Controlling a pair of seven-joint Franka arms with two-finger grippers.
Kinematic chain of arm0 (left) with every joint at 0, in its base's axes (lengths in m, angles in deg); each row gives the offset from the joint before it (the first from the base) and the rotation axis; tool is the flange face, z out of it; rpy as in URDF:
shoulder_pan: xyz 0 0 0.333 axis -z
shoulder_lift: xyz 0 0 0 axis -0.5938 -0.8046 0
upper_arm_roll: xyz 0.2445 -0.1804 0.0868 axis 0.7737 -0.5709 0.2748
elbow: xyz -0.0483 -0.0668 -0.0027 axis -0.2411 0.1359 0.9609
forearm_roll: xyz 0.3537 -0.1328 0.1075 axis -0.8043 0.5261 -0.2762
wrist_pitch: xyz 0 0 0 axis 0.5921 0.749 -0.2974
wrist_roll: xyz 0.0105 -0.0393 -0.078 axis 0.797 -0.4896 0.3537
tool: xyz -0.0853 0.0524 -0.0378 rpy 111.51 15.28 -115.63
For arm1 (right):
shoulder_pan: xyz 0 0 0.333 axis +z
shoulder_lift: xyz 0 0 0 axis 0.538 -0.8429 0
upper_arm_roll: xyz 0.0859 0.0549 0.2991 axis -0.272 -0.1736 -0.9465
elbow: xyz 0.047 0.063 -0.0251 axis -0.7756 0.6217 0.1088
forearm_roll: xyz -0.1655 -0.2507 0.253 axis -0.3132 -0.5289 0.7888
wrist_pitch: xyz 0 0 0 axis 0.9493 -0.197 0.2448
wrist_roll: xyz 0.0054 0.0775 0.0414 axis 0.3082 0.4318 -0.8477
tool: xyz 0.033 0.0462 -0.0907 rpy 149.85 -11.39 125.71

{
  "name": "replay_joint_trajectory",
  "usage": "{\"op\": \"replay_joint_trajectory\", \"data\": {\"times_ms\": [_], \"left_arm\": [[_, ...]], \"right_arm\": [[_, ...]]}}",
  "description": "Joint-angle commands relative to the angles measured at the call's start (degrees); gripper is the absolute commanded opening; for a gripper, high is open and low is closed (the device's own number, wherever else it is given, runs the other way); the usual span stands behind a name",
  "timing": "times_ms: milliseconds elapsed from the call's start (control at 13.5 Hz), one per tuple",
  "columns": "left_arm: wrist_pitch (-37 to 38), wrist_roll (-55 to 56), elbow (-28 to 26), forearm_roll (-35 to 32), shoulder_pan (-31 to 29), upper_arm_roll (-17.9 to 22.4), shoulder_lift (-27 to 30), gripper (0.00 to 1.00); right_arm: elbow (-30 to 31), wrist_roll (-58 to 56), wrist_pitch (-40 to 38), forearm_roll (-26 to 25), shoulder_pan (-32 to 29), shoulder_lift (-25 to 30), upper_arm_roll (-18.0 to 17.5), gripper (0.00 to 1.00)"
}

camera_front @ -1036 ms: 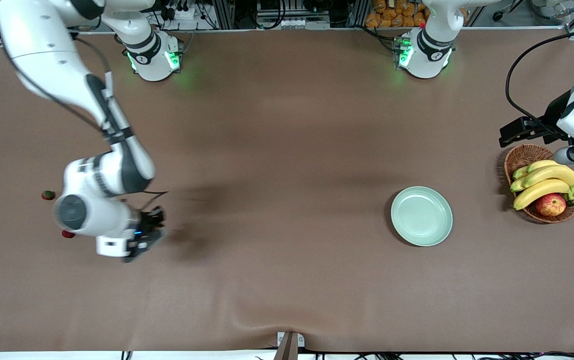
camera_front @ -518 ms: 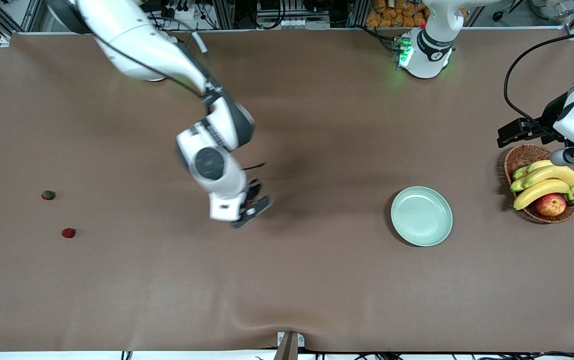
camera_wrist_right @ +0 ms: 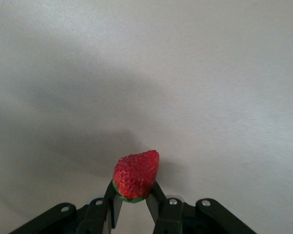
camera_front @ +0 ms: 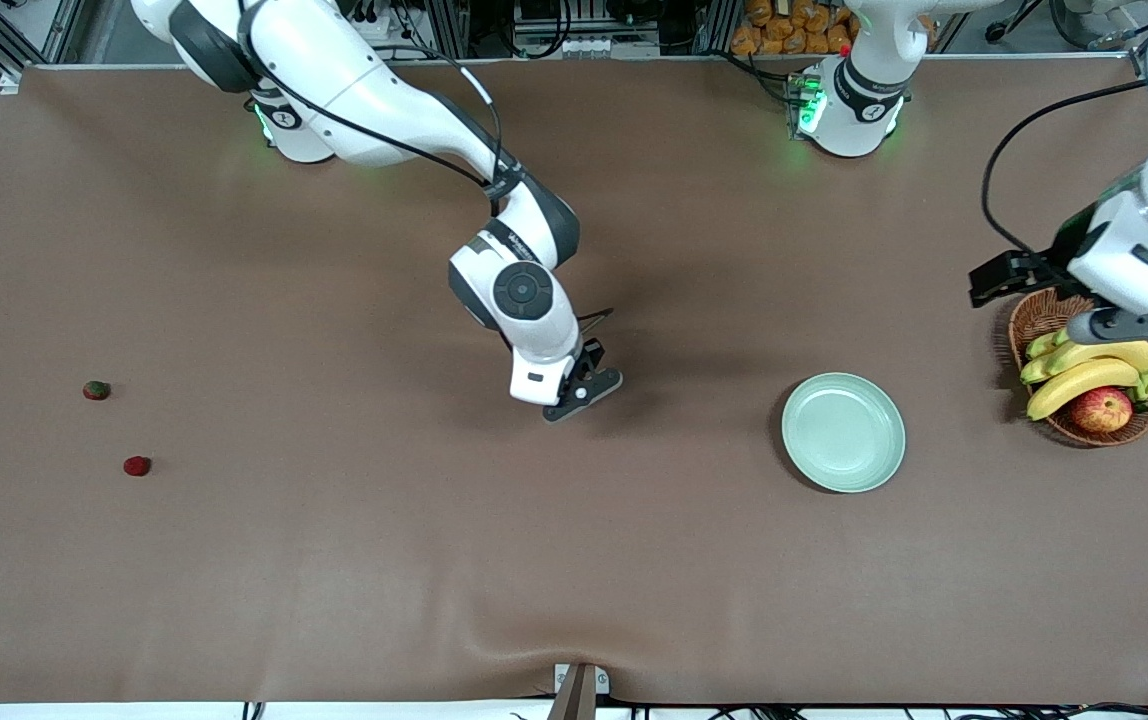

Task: Collect all strawberries into plate
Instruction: 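Set the strawberry mid-table with the right gripper while the left gripper approaches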

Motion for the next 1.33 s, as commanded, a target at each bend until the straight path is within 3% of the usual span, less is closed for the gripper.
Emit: {"op": "replay_joint_trajectory", "data": {"times_ms": [0,148,370,518,740,888,1109,1257], "left_arm": [[-4.2,9.8,-3.4,0.3,0.8,-3.8,-0.3,1.00],[-8.3,15.8,-5.7,0.0,2.1,-6.7,-1.7,1.00],[-11.0,24.5,-6.0,-0.4,7.2,-6.8,-6.3,1.00],[-13.1,27.9,-6.3,-0.6,8.8,-6.8,-8.5,1.00],[-16.8,33.1,-5.7,-1.3,13.7,-6.8,-13.2,1.00],[-22.3,37.4,-5.0,-2.0,16.6,-6.8,-16.9,1.00],[-24.3,48.4,5.1,-2.0,22.4,-6.3,-28.5,1.00],[-24.7,55.7,11.0,-3.3,25.2,-6.0,-34.7,1.00]], "right_arm": [[-4.1,4.3,2.0,-0.8,1.8,-3.1,0.4,0.01],[-4.1,5.7,3.6,-1.0,1.8,-3.2,0.5,0.99],[-3.5,5.8,2.3,-1.2,1.1,0.0,0.6,1.00],[-2.8,5.8,-3.8,-1.1,-0.8,4.0,1.0,1.00],[-0.1,5.1,-12.0,-1.3,-9.5,10.4,1.0,1.00],[4.0,4.9,-12.8,-2.7,-15.4,15.2,2.1,1.00],[9.9,2.0,-13.0,-3.1,-24.9,19.1,2.3,1.00],[10.3,1.2,-13.5,-3.2,-31.6,19.0,2.3,1.00]]}}
